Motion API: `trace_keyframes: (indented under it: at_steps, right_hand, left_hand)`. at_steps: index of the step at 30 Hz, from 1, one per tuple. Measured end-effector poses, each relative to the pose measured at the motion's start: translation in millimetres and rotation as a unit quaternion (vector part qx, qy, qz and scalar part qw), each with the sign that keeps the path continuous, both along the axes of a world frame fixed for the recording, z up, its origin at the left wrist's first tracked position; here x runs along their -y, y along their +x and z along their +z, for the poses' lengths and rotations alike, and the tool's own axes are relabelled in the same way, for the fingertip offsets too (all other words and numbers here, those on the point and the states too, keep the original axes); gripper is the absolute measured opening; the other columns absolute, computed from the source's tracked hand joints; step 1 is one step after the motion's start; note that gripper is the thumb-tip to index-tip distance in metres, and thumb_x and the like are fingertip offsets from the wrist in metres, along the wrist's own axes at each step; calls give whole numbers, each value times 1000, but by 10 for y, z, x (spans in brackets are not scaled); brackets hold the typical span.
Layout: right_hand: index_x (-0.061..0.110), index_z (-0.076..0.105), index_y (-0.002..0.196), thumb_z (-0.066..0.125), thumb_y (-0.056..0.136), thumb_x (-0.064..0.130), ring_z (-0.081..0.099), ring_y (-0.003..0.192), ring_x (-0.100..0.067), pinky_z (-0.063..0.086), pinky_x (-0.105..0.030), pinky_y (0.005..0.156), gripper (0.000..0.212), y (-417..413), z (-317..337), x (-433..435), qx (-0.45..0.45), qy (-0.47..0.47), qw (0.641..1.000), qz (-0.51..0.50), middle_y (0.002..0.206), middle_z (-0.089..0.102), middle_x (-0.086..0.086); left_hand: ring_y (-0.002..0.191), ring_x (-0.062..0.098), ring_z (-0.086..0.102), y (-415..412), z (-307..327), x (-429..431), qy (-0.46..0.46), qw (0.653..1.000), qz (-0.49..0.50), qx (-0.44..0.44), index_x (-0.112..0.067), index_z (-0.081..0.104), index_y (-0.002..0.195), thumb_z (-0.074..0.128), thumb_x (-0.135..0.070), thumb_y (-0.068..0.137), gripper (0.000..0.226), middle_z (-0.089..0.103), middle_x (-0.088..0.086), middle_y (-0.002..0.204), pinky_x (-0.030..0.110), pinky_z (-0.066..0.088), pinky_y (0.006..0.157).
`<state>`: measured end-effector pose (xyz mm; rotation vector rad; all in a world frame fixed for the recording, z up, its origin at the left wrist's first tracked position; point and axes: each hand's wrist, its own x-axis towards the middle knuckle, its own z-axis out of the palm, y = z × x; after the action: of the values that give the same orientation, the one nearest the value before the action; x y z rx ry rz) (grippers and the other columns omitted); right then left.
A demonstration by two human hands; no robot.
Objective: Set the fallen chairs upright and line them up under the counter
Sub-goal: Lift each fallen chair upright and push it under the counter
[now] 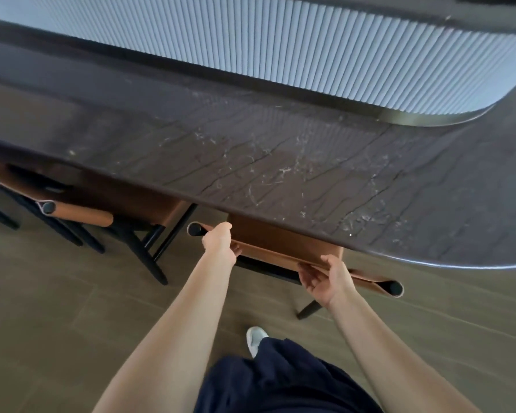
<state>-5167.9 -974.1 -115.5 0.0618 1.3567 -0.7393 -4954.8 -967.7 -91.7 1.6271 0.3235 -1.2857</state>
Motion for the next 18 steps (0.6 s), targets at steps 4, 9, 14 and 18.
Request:
trace_keyframes:
  at_steps: [4,9,14,18]
  right_hand:
    - [2,49,118,43,98,12,63,84,-34,51,-42,68,23,36,-80,37,-14,17,1000,-14,128,59,-24]
    - [8,40,129,54,99,16,59,99,-49,51,-61,80,33,89,-106,101,-12,0,996,-88,114,50,-26]
    - [0,41,135,45,98,-1,56,101,-44,48,-60,73,37,67,-81,63,18,-27,992,-124,135,47,-28]
    - [0,42,134,45,98,0,53,114,-45,47,-61,81,37,98,-60,6,15,-25,992,-121,137,47,-27]
  left_hand:
    - [110,34,56,-18,-49,15,13,999,26,-40,-8,45,136,50,-13,98,39,51,19,129,52,52,90]
    - [110,40,58,147,-104,13,5,999,-4,-52,4,49,123,47,5,93,30,52,27,127,49,54,87]
    - [93,36,64,164,-156,-103,-7,999,-25,-37,3,53,119,50,12,89,32,60,23,102,48,55,87]
    - [103,39,64,198,-175,-199,-14,999,-15,-36,3,53,116,51,14,88,30,58,21,94,48,55,88]
